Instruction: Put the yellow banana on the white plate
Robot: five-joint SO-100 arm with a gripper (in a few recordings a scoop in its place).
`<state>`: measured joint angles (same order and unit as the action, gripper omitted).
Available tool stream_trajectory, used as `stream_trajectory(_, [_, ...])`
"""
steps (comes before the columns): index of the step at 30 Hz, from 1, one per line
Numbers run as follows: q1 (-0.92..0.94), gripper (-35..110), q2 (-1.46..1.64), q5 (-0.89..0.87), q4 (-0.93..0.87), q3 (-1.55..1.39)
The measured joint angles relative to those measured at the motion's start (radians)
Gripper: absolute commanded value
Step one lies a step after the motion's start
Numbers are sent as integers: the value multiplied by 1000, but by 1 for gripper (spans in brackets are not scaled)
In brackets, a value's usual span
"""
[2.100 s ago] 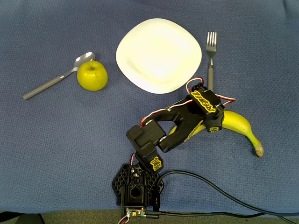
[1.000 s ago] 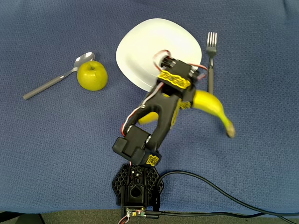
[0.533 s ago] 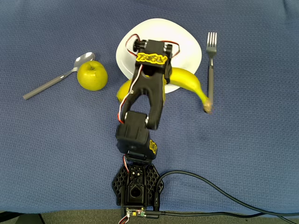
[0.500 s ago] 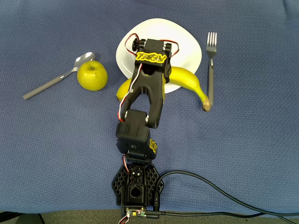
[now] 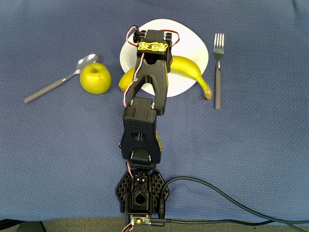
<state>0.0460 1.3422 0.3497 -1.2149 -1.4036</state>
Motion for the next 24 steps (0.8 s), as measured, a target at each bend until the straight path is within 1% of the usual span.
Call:
stream_trajectory(20, [-21, 0, -213, -8, 86, 202])
stream_trajectory(21, [-20, 2, -219, -8, 86, 207])
stream_trajectory(24, [-20, 15, -229, -8, 86, 212])
